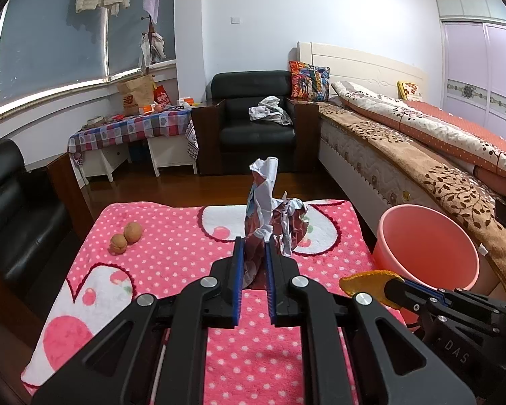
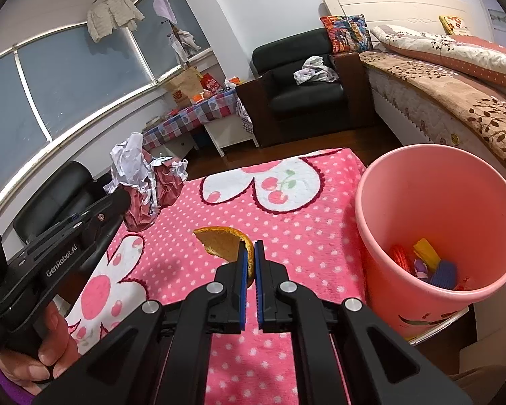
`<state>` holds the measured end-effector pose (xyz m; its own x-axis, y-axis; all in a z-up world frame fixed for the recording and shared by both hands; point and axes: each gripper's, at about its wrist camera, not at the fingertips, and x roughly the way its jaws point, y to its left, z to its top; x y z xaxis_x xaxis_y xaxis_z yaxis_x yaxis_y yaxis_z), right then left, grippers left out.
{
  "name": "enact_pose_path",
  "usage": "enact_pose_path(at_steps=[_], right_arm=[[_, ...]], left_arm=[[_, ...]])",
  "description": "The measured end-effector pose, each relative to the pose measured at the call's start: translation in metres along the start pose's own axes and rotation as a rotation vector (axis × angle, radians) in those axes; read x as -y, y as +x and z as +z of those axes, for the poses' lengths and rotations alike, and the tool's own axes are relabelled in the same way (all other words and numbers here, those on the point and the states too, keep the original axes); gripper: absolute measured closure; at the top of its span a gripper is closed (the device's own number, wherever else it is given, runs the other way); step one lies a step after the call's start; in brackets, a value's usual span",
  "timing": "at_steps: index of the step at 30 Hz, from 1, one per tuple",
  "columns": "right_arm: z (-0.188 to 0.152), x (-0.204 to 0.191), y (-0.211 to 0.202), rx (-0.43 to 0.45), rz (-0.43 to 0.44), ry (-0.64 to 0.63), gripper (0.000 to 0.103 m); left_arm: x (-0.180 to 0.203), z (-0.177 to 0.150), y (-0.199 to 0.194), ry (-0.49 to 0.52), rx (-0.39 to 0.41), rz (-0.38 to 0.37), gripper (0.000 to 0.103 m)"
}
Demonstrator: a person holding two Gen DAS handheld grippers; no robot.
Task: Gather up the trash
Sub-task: 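Lift the foil wrapper with the left gripper while the right gripper lifts the yellow chip, then carry the foil wrapper and yellow chip over the pink bucket with both grippers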
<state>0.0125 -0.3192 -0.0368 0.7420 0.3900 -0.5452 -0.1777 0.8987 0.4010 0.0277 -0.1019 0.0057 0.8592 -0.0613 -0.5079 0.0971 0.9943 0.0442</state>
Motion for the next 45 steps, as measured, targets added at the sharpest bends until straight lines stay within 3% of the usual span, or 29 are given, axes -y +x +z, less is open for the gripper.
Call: enact_pose_path(at_steps=[27,45], right_arm=[[0.003,0.003,-0.008,0.019,-0.018,0.005,0.099],[0.011,0.018,-0.026,0.07,-0.08,0.025,0.099]], left_arm=[[0.005,-0.004,0.003,0.006,-0.005,-0.01,0.092],[0.024,0.005,0.005,0.057,0.007,-0.067,0.092]])
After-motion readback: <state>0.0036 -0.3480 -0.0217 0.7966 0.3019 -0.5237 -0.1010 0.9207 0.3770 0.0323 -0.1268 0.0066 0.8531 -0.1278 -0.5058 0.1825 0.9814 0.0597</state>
